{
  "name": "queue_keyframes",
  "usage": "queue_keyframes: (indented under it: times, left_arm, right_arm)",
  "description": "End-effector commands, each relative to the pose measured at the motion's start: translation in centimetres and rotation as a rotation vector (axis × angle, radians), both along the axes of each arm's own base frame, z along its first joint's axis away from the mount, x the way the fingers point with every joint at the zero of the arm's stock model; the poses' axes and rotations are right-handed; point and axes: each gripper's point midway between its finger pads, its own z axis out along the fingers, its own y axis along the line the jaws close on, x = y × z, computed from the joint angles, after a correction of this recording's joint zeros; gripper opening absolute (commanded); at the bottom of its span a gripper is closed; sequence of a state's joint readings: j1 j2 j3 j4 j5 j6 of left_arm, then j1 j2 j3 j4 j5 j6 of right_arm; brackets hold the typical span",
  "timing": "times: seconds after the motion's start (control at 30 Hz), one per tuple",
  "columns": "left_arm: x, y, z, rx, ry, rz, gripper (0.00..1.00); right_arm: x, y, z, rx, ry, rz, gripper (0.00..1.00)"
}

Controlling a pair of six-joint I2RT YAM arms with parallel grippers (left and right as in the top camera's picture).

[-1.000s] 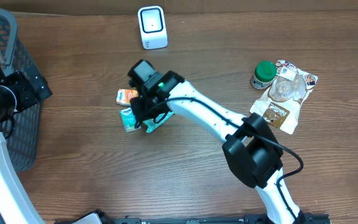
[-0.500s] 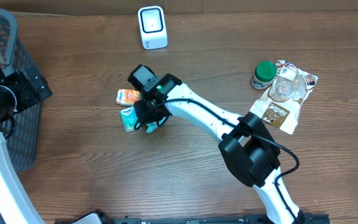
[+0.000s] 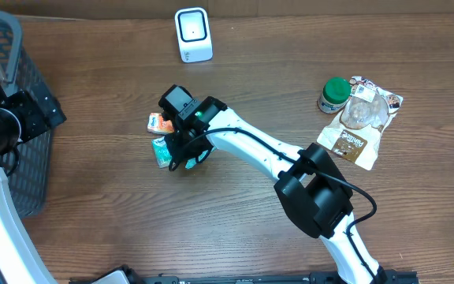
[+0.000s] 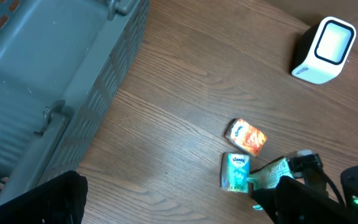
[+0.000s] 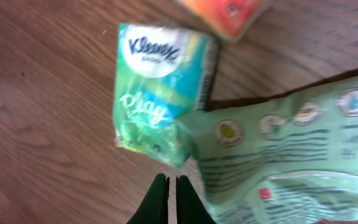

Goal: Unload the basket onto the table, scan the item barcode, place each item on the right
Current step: 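Grasp the teal tissue packet with the right gripper and lift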

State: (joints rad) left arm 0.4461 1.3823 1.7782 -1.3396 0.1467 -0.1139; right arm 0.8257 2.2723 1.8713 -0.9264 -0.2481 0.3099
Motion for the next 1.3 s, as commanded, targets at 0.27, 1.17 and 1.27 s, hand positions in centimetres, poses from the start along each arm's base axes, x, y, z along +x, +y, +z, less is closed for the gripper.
queue_keyframes:
  times: [0.27,1.17,1.27]
  left_arm:
    - [0.1,0.0,0.2,-0.013,-0.011,0.009,0.99]
    - [0.1,0.0,0.2,-0.013,-0.011,0.009,1.00]
    - [0.1,0.0,0.2,-0.013,-0.011,0.009,1.00]
  right_arm:
    - [0.2,-3.9,-3.2,-0.140,0.069,-0.054,0.04]
    - [8.7,-14.3,-0.4,0.187,0.361,-0.375,0.58]
    - [8.3,-13.6,0.1,0.230,0.394,-0.363,0.67]
